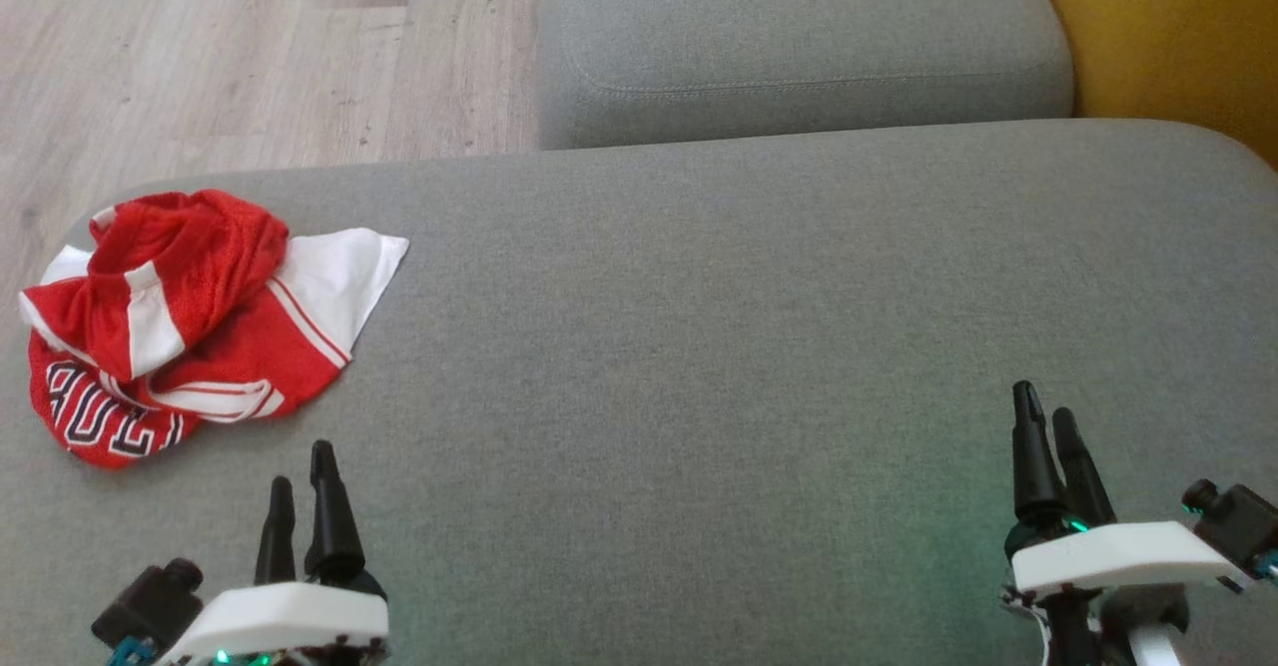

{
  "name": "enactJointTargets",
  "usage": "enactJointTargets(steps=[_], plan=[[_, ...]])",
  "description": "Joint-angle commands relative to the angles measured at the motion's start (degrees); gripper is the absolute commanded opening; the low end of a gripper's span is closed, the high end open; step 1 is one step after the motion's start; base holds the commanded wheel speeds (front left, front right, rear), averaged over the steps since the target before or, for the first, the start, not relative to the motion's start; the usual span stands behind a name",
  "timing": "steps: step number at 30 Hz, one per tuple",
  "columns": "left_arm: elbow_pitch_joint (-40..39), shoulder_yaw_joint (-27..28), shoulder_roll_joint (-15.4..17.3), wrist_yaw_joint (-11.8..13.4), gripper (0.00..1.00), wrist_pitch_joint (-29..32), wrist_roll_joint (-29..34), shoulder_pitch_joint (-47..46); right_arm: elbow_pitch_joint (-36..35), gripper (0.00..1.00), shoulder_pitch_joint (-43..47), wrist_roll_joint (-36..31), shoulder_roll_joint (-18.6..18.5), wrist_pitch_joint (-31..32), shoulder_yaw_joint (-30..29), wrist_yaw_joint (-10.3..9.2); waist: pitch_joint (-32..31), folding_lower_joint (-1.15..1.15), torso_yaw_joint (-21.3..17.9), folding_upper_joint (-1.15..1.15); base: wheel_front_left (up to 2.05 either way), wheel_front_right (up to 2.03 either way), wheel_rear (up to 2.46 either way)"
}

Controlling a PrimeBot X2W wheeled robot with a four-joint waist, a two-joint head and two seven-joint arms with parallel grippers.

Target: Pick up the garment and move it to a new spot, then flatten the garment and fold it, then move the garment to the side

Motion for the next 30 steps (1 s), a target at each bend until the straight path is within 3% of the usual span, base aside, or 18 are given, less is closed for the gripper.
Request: enactJointTargets(steps=[1, 30], plan=[[-2.43, 0.24, 0.34, 0.18, 1.00, -0.72, 2.04, -1.14, -2.50, 1.00, -1.05, -2.12, -0.38, -0.86, 1.02, -0.02, -0.03, -0.01, 0.06, 0.00, 0.00, 0.00, 0.00], [-4.53, -1.99, 0.42, 1.84, 1.00, -5.42, 20.68, 0.11, -4.38, 1.00, 0.04, -20.87, -0.51, -5.60, 3.75, -0.03, -1.12, -0.01, 0.85, 0.00, 0.00, 0.00, 0.00]])
